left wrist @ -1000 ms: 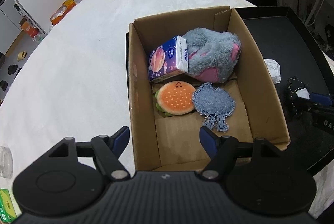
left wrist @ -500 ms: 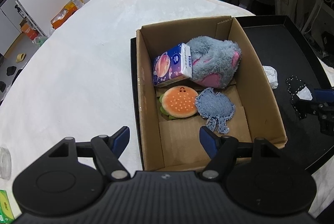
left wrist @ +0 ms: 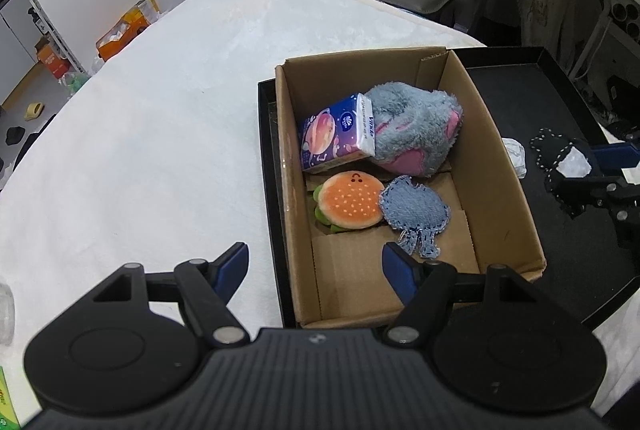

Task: Organize soft objects
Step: 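Carry the black plush with the right tool over the box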

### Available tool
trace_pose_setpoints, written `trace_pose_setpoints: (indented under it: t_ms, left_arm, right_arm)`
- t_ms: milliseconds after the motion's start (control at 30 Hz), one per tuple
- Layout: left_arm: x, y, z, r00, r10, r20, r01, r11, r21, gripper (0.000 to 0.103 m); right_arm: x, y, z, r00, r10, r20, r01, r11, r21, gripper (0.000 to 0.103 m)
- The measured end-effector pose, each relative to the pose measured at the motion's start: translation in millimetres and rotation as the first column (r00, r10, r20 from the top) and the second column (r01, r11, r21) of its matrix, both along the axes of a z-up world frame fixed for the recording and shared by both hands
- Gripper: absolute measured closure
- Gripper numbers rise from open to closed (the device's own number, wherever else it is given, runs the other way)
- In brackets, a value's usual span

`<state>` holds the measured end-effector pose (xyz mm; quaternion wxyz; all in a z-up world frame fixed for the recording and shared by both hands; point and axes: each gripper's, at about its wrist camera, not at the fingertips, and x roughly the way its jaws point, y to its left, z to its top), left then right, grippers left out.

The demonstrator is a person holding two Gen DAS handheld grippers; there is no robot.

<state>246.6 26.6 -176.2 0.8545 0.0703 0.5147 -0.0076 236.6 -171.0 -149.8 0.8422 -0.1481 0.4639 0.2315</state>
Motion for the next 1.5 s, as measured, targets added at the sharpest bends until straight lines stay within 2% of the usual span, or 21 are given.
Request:
trace_pose_setpoints:
  t_ms: [300,633,1033,1167,1233,1367,1500]
  left_arm:
    - [-5,15,2,1.0,0.002,0.013,-0.001,0.998,-0.057,0.035]
    - [-9,26,-3,1.0,-0.011,-0.009,0.01,0.992,-0.126,0.055]
    - [-13,35,-9,0.999,-0.038,-0.024,0.033,0.982,-0.184,0.077]
    - [-13,38,-12,0.999,-0.039,-0.023,0.034,0.98,-0.196,0.08]
    - [-13,40,-13,0.999,-0.032,-0.026,0.026,0.979,-0.201,0.086]
    - [-11,46,-14,0.999,-0.02,-0.032,0.012,0.976,-0.216,0.09]
    - [-10,49,-16,0.999,-0.005,-0.04,-0.004,0.974,-0.225,0.093]
  right_arm:
    - [2,37,25,0.99,0.141,0.024,-0.139,0.987,-0.082,0.069]
    - [2,72,33,0.968,0.249,0.014,-0.245,0.961,-0.124,0.068]
    - [3,118,9,0.938,0.342,-0.06,-0.347,0.927,-0.143,0.068]
    - [4,132,3,0.926,0.37,-0.071,-0.377,0.916,-0.141,0.067]
    - [3,136,1,0.919,0.387,-0.075,-0.394,0.909,-0.14,0.067]
    - [5,145,-6,0.911,0.406,-0.078,-0.413,0.9,-0.139,0.066]
    - [8,148,-10,0.908,0.412,-0.081,-0.419,0.899,-0.129,0.061]
